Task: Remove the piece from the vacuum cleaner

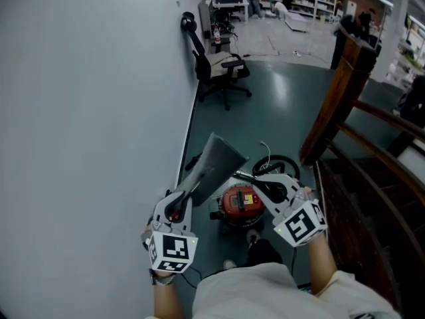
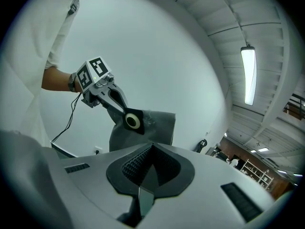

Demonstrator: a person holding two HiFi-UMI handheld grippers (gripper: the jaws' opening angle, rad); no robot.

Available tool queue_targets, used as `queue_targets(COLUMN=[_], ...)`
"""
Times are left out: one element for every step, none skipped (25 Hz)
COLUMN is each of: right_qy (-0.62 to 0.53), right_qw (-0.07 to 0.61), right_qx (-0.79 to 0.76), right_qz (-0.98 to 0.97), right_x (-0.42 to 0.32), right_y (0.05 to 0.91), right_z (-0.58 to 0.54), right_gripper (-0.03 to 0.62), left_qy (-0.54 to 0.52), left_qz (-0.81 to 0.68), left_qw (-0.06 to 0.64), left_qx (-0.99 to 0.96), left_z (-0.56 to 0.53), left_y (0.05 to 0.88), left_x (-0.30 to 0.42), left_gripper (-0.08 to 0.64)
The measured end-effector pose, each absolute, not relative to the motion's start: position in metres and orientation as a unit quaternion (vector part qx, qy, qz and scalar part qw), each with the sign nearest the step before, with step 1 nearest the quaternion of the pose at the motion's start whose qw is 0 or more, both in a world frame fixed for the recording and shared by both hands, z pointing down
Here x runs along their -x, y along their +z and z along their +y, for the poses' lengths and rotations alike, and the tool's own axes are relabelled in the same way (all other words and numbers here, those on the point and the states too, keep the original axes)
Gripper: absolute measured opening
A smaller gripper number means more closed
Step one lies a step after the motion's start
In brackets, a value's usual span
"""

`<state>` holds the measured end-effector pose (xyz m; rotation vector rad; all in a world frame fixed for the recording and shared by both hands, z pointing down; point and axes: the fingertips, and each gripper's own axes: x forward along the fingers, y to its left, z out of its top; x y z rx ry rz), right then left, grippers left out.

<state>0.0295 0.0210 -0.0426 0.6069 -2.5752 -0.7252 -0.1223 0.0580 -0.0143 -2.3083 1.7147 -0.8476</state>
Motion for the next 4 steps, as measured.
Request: queue_targets(right_qy=[-0.258,-0.258,-0.257,-0.257], right_qw=[0.197,0.196,0.195,0.195], right_qx=[-0.217,-0.218,-0.218,-0.219], right_qz=[-0.920,-0.921,-0.921,-0.921], right_x=[-0.0296,-0.0297,-0.0300,-0.0304], right_y=[-0.0425,-0.0426,-0.0428,-0.0430], right_z=[0.0210,0.0209,0.0207,0.0206], right_gripper=[0.028,0.028,0.028,0.028], left_qy=[-0.282,-0.283,-0.283,-0.283], left_qz=[0.571,0.571,0.571,0.571], left_qw=[0.071,0.071,0.070,0.070], left_qx=[0.768,0.768,0.767,0.767], left_z=[0.0584,0.0587,0.0588,0.0590], left_y=[-0.0141,-0.0141,-0.0142,-0.0143], left_x=[0.1225,0.1227,0.1228,0.1229], left_gripper=[0.031,0.031,0.031,0.031])
